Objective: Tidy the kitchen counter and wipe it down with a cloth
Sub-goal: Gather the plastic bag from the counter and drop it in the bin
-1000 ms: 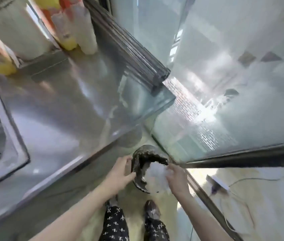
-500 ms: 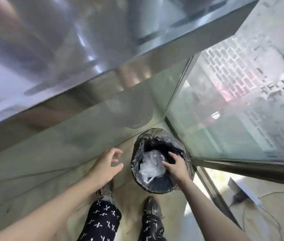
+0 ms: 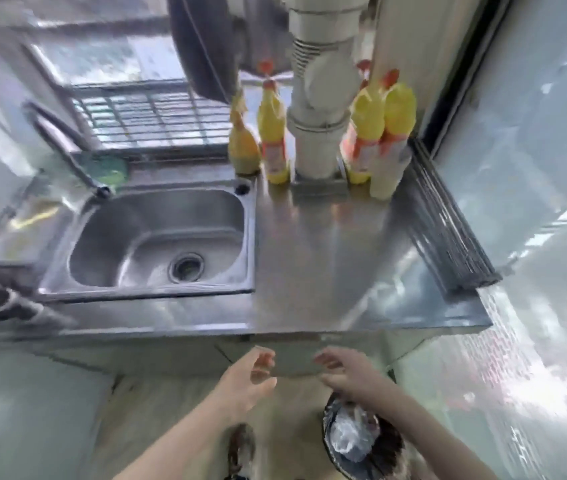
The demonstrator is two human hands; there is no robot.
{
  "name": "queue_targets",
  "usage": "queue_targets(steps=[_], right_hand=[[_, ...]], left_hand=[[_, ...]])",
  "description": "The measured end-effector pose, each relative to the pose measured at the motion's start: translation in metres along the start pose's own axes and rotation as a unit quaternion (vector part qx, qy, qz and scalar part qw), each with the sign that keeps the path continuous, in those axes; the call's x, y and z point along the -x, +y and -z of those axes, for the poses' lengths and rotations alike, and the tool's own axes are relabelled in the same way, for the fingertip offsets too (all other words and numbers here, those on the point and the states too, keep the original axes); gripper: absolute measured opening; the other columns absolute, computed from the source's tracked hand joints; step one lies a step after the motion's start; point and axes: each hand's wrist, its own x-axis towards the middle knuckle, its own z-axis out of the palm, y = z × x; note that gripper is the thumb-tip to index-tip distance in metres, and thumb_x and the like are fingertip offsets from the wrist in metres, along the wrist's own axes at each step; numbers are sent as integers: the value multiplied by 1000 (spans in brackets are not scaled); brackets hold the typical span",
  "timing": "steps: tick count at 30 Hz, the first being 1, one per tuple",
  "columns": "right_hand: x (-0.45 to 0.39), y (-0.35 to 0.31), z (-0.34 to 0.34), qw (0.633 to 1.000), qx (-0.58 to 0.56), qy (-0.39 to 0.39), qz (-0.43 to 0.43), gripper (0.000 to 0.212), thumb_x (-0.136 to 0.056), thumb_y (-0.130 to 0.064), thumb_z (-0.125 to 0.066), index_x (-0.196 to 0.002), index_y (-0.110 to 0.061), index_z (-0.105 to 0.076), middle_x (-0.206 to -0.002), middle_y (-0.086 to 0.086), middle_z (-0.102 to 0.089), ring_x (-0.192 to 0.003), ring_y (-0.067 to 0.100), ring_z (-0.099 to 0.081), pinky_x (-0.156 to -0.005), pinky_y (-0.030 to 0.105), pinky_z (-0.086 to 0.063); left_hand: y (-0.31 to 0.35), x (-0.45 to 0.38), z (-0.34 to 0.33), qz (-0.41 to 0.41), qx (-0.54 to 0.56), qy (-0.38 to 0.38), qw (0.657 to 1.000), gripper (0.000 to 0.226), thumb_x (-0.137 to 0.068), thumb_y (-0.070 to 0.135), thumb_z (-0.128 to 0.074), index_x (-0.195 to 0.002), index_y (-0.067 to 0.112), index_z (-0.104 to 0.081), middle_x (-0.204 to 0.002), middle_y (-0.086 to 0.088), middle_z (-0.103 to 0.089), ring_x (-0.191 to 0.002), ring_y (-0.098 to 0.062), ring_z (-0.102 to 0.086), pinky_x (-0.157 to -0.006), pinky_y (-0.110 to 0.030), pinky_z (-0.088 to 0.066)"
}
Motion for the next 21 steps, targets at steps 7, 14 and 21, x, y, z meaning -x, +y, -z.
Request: queue_targets(steps=[7,14,21], right_hand=[[-57,-202,-27,986,65,-52,141,28,-82,-12,-61,-109,-18,-61,-106,0,-64,-99,16,-61,-93,30,-48],[-114,-341,-139,959,113,-117,232,30,-83,-7,-62,-112,-9,-61,-109,6,-66,-95,18,-62,-90,27,-49],[-171,-463,-282,942,131,-173,257,26,-83,-11,-59,-108,-7,-61,-108,7,-66,-96,20,-62,-89,35,-50]], left_hand=[[-23,85,157,8,77,200,977,27,-84,12,-60,-98,32,-48,-102,2,-56,-94,-13,-57,-72,-16,-45],[-98,132,285,3,90,304,948,26,-83,9,-62,-103,20,-49,-97,1,-56,-89,-12,-55,-74,-9,-42],[-203,183,410,62,122,397,908,27,-83,1,-59,-101,17,-47,-106,-6,-52,-88,-15,-53,-71,-11,-44]])
